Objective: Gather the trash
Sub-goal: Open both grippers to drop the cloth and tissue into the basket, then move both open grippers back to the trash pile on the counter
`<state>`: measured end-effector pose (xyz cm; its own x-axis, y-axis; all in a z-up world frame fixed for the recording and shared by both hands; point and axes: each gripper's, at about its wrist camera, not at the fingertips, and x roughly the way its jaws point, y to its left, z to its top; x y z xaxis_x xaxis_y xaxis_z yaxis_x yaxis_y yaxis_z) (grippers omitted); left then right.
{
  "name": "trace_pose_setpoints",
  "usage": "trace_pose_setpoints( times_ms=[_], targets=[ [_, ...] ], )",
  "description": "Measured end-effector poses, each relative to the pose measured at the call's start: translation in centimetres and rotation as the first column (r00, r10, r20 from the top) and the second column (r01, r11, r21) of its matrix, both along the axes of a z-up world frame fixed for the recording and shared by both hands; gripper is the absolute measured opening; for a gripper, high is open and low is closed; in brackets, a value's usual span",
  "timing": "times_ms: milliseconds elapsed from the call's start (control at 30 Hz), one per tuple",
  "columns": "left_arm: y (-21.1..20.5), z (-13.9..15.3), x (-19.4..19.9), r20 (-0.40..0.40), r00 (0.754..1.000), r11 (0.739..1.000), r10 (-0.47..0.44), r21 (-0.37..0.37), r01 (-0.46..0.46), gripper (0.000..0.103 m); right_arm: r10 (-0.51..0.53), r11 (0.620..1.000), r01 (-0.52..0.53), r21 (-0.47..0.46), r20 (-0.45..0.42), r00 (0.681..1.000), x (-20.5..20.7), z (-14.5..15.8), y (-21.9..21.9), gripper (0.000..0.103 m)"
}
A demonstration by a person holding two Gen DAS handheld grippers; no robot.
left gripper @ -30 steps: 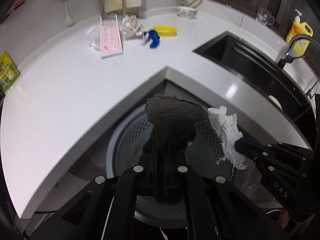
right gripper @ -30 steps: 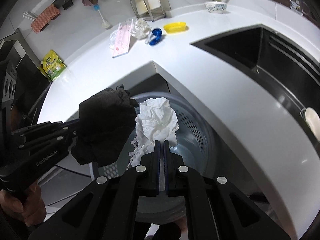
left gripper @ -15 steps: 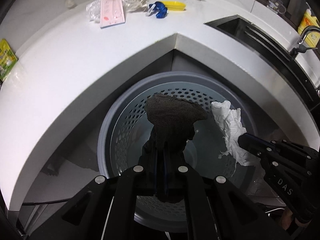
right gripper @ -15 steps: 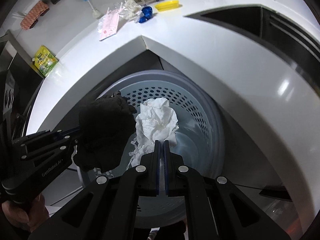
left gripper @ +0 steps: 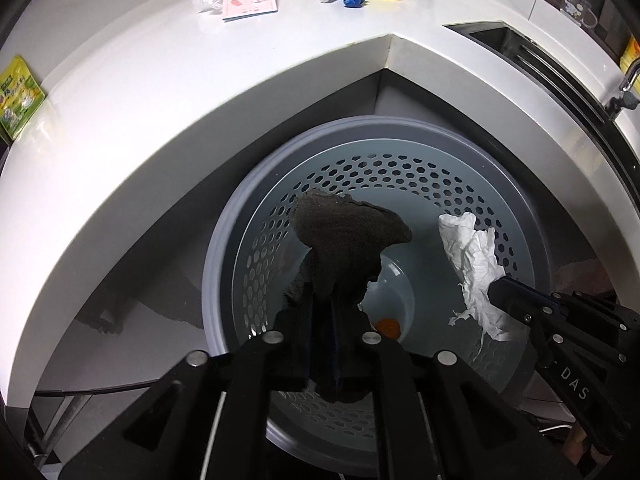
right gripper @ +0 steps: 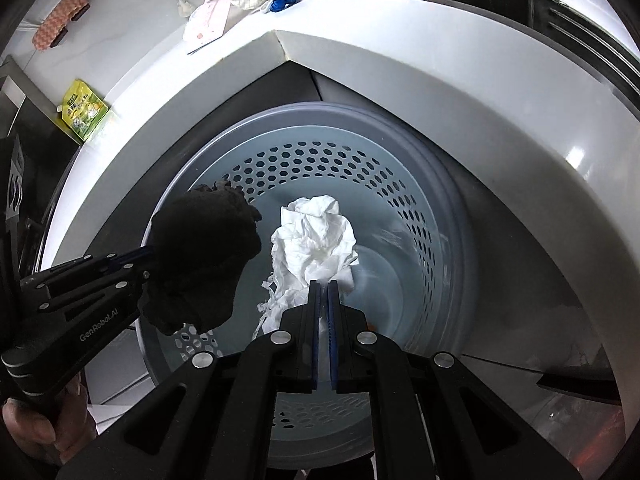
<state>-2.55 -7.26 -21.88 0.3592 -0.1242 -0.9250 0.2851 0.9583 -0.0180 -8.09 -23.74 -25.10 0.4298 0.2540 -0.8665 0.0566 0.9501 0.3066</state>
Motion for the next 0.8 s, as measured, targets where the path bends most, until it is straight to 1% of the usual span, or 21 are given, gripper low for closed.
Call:
trace_pose_setpoints(
  times_ms=[33, 100, 133, 167, 233, 267, 300, 467, 567, 800],
  targets=[
    [0.0, 0.0, 0.0, -0.002, 1.0, 1.0, 0.003, 0.001, -0.003, 0.013, -0.002, 1.0, 0.002, -0.002, 0.0, 1.0, 0.0, 0.0, 0.0, 0.009],
    [0.1, 0.0, -0.1, -0.001, 1.0, 1.0, 0.011, 0.006, -0.011, 0.023, -0.006, 1.0, 0.006, -0.008, 0.004, 1.0, 0.0, 0.1, 0.0, 0.024],
    [0.0, 0.0, 0.0, 0.001, 1.0, 1.0, 0.013, 0.007, -0.013, 0.026, -0.01, 1.0, 0.01, -0.009, 0.008, 1.0, -0.1, 0.1, -0.2, 0.028],
    [0.1, 0.1, 0.1, 0.005, 1.0, 1.0, 0.015, 0.007, -0.015, 0.032, -0.014, 1.0, 0.014, -0.009, 0.011, 1.0, -0.2, 0.1, -0.2, 0.03],
    [0.0, 0.3, 0.0, 0.015, 1.0, 1.0, 0.018, 0.01, -0.019, 0.042, -0.018, 1.0, 0.018, -0.006, 0.015, 1.0, -0.3, 0.2, -0.4, 0.03],
    [0.0, 0.4, 0.0, 0.021, 1.0, 1.0, 0.021, 0.01, -0.021, 0.052, -0.021, 1.0, 0.021, -0.005, 0.016, 1.0, -0.3, 0.2, -0.5, 0.03],
    [0.1, 0.6, 0.0, 0.03, 0.999, 1.0, 0.023, 0.01, -0.023, 0.054, -0.023, 1.0, 0.023, -0.004, 0.016, 1.0, -0.3, 0.2, -0.5, 0.03],
    [-0.2, 1.1, 0.1, 0.034, 0.999, 1.0, 0.014, 0.008, -0.014, 0.055, -0.035, 0.999, 0.035, -0.002, 0.024, 0.999, -0.4, 0.5, -0.7, 0.031],
    [-0.3, 1.4, 0.2, 0.035, 0.999, 1.0, 0.011, 0.009, -0.011, 0.055, -0.046, 0.999, 0.046, 0.0, 0.027, 0.999, -0.5, 0.7, -0.8, 0.034],
    [0.1, 2.8, 0.7, 0.043, 0.999, 1.0, 0.015, 0.005, -0.015, 0.056, -0.056, 0.998, 0.055, 0.033, 0.021, 0.998, -0.8, 1.0, -1.0, 0.034]
  ],
)
